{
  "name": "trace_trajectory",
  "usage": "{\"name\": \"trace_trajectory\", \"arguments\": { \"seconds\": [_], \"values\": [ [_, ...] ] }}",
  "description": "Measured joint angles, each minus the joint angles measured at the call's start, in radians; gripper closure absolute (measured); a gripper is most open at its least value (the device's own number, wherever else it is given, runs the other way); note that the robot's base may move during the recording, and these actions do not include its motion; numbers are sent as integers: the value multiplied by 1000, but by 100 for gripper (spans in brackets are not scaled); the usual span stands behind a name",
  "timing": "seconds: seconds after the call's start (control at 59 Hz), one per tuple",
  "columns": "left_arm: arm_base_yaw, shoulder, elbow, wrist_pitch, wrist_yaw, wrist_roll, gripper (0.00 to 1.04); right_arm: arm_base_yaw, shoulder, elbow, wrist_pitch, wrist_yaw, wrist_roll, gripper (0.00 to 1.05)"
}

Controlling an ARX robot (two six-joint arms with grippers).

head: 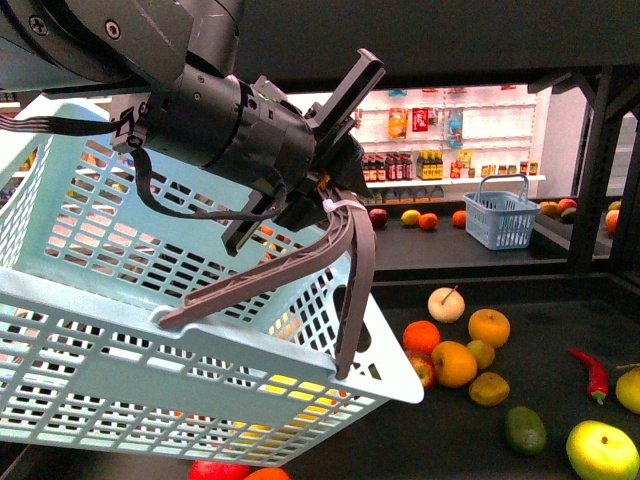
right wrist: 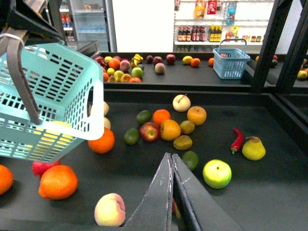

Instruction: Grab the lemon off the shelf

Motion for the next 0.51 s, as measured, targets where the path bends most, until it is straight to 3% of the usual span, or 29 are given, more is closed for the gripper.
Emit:
{"name": "trace_trajectory", "arguments": {
  "seconds": [0.153,0.22,0.271,0.508],
  "values": [
    [0,0,0,0,0,0,97,-74,-29,-18,-10,-73,1,102],
    [0,0,0,0,0,0,97,-168,-61,-40,-23,-195,-1,102],
    [0,0,0,0,0,0,97,-213,-67,-40,-22,-204,0,102],
    [0,0,0,0,0,0,97,-231,-71,-40,-23,-218,0,102]
  ]
}}
